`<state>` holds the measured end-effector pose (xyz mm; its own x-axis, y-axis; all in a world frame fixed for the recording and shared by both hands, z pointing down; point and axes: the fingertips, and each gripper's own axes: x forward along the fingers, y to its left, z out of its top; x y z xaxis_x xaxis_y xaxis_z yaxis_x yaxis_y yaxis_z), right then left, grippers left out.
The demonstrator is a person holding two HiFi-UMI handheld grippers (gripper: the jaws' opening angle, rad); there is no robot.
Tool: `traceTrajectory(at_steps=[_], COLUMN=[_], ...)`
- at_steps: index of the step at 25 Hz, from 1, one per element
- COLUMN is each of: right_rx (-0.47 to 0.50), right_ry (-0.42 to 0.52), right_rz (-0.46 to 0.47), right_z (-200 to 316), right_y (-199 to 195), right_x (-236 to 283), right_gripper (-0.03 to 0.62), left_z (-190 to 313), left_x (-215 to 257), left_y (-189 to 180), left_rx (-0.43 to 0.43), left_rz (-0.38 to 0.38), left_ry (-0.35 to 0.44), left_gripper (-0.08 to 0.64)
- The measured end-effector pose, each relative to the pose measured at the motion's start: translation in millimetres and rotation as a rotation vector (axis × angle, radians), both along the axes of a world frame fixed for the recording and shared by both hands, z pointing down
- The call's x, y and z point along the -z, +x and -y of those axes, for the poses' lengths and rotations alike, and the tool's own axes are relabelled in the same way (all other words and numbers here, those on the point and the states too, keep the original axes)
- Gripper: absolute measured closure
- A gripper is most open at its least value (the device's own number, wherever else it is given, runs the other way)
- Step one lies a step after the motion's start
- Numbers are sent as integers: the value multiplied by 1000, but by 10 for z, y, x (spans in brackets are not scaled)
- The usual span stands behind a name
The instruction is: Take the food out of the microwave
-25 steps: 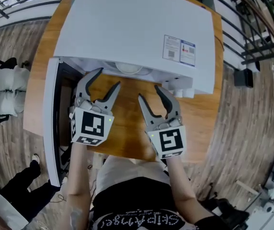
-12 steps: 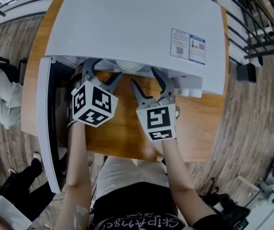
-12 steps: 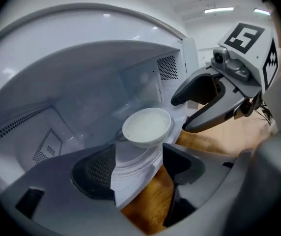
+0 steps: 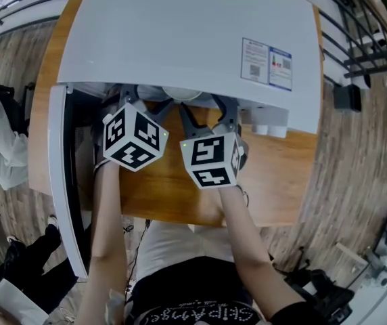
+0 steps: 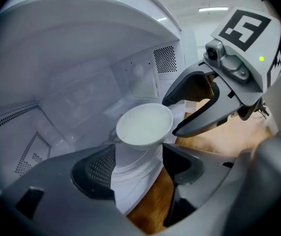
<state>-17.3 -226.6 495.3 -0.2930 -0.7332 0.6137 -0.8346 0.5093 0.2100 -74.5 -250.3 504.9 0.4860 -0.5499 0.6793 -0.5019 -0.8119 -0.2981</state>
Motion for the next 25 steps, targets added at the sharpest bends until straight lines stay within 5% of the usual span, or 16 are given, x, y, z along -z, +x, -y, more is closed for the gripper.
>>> traceTrajectory(at_steps=[14,25], right_rx=[7,4], right_ry=[-10,41], right_rz=[38,20], right_z=[66,69], right_y=[-46,-48], right_x=[-25,121], right_gripper=[325,325], left_z=[-34,-48], left_x=[-6,138], left_y=[85,92], left_rx=[-23,17], left_rz=[-89,-102], left_ry=[-59,-9], left_gripper=[276,282])
